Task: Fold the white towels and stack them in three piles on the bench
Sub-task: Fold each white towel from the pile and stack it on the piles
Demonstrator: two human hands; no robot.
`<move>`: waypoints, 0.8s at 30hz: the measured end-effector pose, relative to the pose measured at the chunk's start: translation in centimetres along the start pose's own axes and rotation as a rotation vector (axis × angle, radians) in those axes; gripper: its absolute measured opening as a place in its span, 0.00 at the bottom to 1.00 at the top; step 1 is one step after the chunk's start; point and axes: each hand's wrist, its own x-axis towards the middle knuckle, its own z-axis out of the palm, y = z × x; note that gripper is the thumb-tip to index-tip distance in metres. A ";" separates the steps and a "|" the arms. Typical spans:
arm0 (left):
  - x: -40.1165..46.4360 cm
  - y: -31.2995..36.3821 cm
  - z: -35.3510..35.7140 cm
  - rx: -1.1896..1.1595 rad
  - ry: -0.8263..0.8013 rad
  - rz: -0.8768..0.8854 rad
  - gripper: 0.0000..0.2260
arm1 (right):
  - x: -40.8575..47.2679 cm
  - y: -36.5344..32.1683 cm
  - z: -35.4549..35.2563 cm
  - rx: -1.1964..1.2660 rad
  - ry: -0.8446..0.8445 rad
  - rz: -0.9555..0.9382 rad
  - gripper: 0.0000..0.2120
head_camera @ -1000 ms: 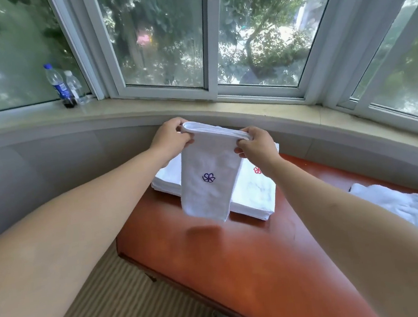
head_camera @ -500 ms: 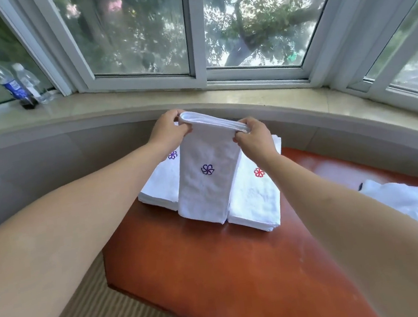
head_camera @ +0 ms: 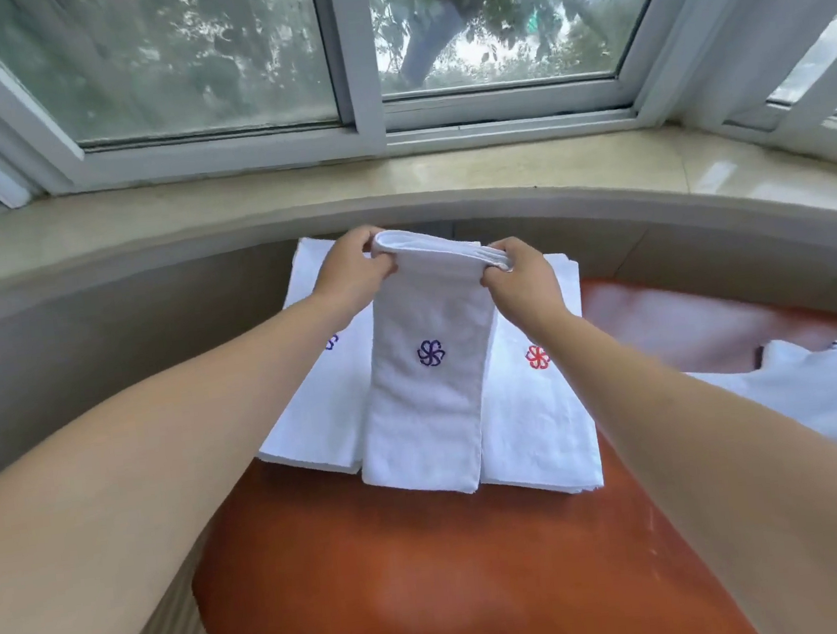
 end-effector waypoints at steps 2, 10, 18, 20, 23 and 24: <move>2.5 -1.4 0.8 -0.023 -0.055 -0.024 0.07 | 1.9 0.9 1.1 -0.021 0.006 0.035 0.12; 10.9 -6.0 4.2 -0.051 -0.158 -0.094 0.07 | 9.2 4.9 5.3 -0.059 0.008 0.175 0.12; 14.8 -9.9 5.6 -0.013 -0.106 -0.118 0.09 | 13.4 7.1 8.8 -0.115 0.000 0.178 0.11; 15.1 -10.6 5.9 -0.013 -0.066 -0.094 0.09 | 14.0 7.3 9.2 -0.124 0.044 0.163 0.10; 15.4 -11.1 6.6 -0.016 0.004 -0.062 0.07 | 14.6 7.4 9.8 -0.135 0.138 0.150 0.08; 15.6 -11.2 6.8 -0.013 0.024 -0.053 0.06 | 14.8 7.4 10.0 -0.129 0.168 0.145 0.08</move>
